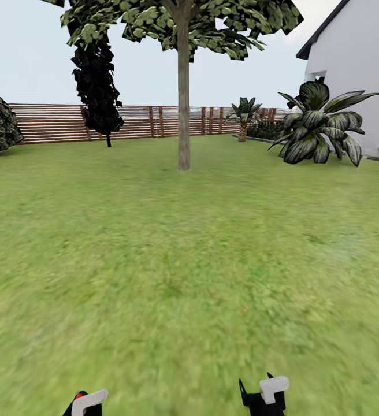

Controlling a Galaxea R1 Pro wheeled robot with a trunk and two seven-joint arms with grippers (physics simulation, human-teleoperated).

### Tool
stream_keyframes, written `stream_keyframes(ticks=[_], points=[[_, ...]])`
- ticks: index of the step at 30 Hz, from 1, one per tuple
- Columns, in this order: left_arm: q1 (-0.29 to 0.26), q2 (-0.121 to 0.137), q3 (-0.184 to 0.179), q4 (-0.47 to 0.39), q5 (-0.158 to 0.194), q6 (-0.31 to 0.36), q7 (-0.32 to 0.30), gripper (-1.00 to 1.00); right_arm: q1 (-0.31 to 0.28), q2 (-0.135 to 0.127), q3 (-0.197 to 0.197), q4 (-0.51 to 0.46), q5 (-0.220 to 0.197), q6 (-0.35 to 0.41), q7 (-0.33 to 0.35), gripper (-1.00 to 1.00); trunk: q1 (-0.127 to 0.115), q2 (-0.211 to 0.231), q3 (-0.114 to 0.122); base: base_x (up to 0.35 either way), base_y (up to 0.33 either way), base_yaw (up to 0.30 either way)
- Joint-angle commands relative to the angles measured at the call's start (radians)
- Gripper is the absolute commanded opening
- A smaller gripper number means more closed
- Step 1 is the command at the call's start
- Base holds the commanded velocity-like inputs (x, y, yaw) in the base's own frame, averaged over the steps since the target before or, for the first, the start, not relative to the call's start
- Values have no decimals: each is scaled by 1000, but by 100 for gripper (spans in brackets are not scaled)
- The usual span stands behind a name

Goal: In the garden, pick up the pesticide atomizer on the floor and spray pesticide onto both trees until each tree trunk is fully covered.

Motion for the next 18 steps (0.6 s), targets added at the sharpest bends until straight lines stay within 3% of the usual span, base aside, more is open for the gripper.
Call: stream_keyframes(ticks=[1,18], points=[[-1,0,3,0,-6,-3,3,-100,-1,0,-3,0,8,-3,-3,100,0,0,-1,340,0,0],[-1,-1,3,0,-5,-3,3,-100,-1,-1,-3,0,7,-4,-5,100,0,0,-1,340,0,0]])
